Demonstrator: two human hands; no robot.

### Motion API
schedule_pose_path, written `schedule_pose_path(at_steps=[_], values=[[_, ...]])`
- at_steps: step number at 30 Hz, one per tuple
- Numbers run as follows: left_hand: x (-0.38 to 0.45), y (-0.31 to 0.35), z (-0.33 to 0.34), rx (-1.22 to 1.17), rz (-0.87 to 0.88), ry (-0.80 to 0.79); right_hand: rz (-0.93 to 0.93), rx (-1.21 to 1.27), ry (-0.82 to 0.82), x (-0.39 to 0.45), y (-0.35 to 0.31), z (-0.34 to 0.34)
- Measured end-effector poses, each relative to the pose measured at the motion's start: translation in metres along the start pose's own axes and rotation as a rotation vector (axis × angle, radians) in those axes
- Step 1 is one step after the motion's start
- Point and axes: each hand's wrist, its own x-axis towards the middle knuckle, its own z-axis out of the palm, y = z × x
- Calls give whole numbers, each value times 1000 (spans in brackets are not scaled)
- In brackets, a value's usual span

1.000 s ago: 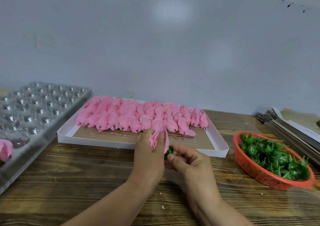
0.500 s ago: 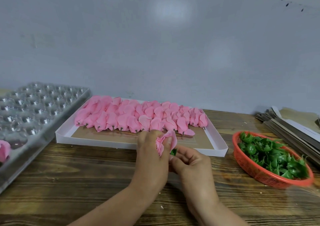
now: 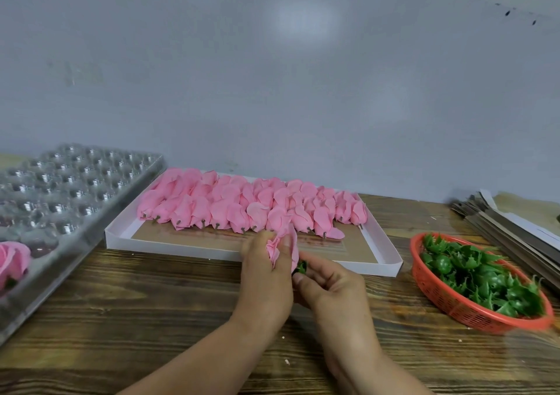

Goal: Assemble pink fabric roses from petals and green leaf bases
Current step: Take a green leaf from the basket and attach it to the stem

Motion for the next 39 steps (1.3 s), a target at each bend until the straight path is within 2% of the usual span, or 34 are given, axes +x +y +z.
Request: schedule_pose_path(at_steps=[5, 13, 18, 24, 31, 33, 37, 39], values=[[2, 4, -2, -204, -116, -15, 73, 133, 40, 0, 0, -4], [0, 4, -4, -21, 54, -51, 1, 92, 50, 2, 3, -5], [3, 7, -8, 117, 169, -63, -55, 52, 120, 4, 3, -8], [2, 9, -7, 26, 92, -49, -7, 120, 133, 5, 3, -9], [-2, 16, -6, -121, -21, -96, -48, 113, 7, 1, -1, -3], [-2, 16, -5, -94, 32, -110, -61, 95, 28, 2, -2, -5], [-2, 14, -7, 180, 273, -60, -96, 17, 11, 1, -2, -7], [-3, 12, -8, 234, 361, -54, -109, -17, 16, 1, -2, -7]])
